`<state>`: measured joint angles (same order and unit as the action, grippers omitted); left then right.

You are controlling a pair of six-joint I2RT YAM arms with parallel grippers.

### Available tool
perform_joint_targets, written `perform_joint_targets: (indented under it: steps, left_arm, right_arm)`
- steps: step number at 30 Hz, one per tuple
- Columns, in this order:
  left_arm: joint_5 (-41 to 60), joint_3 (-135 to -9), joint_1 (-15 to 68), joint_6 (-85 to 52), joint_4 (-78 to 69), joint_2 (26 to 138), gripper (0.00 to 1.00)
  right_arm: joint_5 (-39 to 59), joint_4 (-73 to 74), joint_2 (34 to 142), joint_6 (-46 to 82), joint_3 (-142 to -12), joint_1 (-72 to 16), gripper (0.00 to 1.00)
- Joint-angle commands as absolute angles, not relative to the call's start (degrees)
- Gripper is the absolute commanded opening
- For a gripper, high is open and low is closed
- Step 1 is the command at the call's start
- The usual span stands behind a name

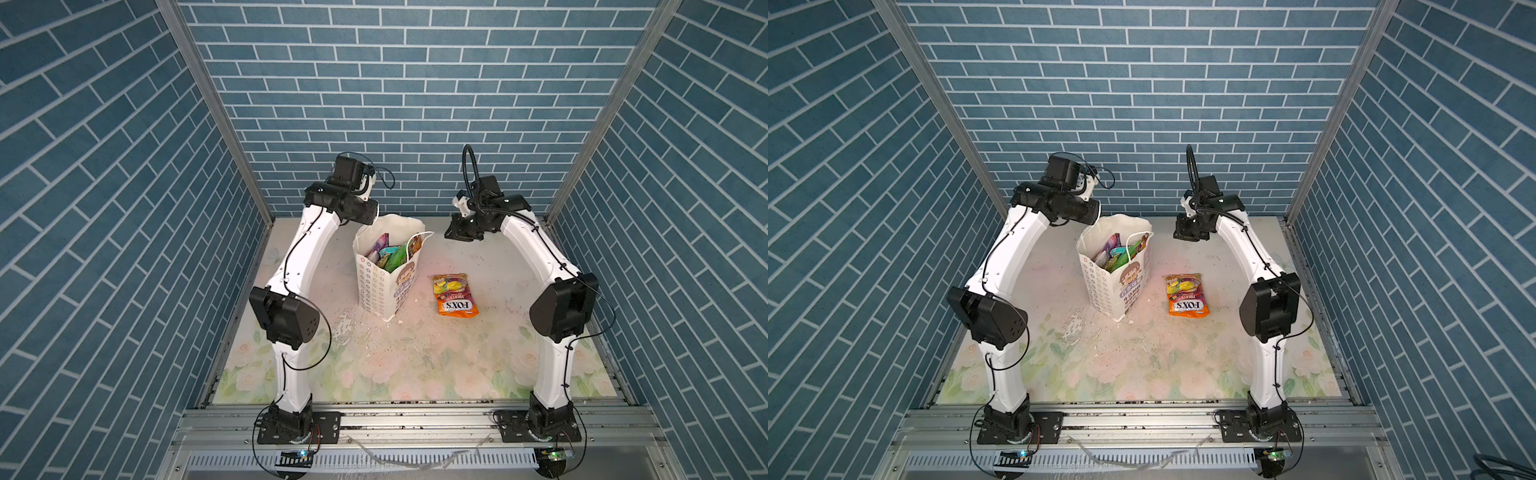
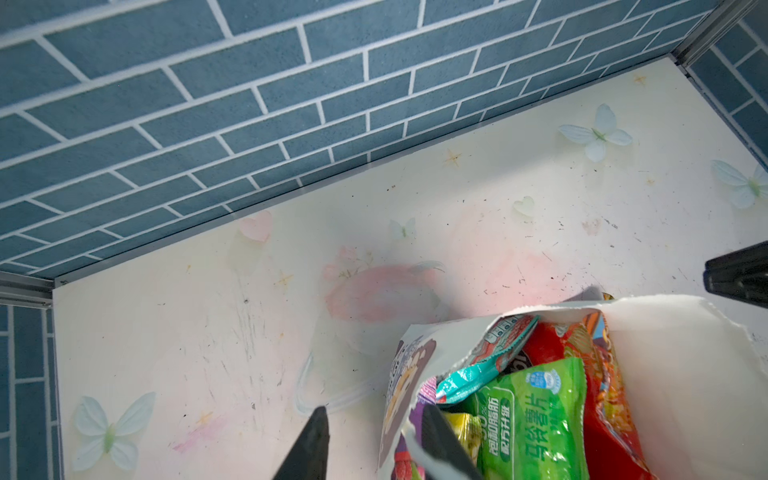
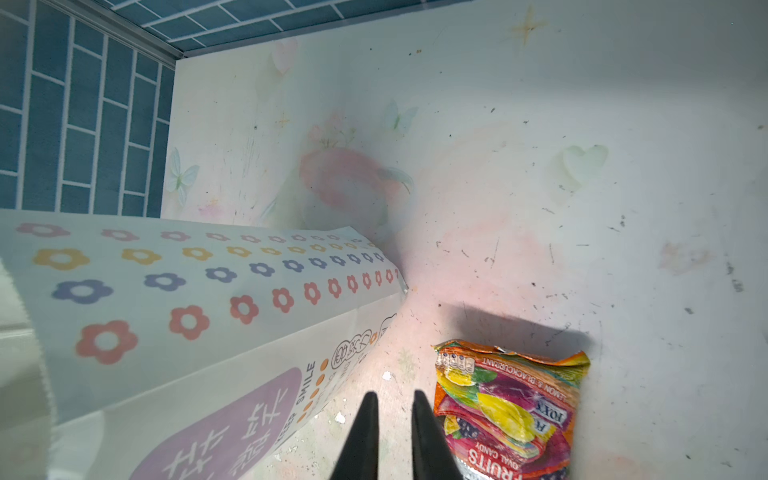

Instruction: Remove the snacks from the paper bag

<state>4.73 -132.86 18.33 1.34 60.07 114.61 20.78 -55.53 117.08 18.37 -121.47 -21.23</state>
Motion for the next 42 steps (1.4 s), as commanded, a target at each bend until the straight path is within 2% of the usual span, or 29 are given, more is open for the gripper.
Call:
perform_joint_targets:
  steps: [1, 10, 15, 21, 27, 33, 36, 42]
  left_arm:
    - [3.56, -133.21, 18.06, 1.57, 64.07, 111.27, 0.39]
    - [-3.38, -125.29, 18.1, 0.26, 66.0, 105.9, 0.4]
    - [-9.74, -114.7, 17.98, -0.15, 59.05, 95.15, 0.4]
    - [-4.12, -111.34, 17.98, -0.02, 57.03, 88.63, 0.39]
    - [9.45, -108.7, 19.2, -0.38, 55.75, 88.9, 0.39]
    - [13.45, -108.96, 21.79, 0.91, 55.61, 92.63, 0.39]
    - [11.42, -109.98, 22.06, 1.54, 55.96, 94.37, 0.41]
    - [-0.02, -114.05, 22.06, 2.87, 58.99, 98.33, 0.42]
  right_arm:
    - [16.64, -57.32, 112.9, 15.24, -121.05, -21.1, 0.17]
    - [15.67, -56.47, 109.97, 14.33, -129.47, -21.09, 0.17]
    - [17.64, -54.47, 108.71, 14.24, -132.0, -22.64, 0.16]
    - [24.97, -50.42, 109.14, 15.03, -135.83, -26.08, 0.16]
    - [30.49, -53.83, 115.86, 16.02, -144.64, -30.26, 0.15]
    - [31.79, -52.56, 120.06, 19.05, -146.86, -32.37, 0.15]
    - [31.9, -52.97, 121.1, 19.78, -146.95, -33.45, 0.15]
    - [30.87, -56.62, 122.06, 18.95, -146.87, -35.18, 0.15]
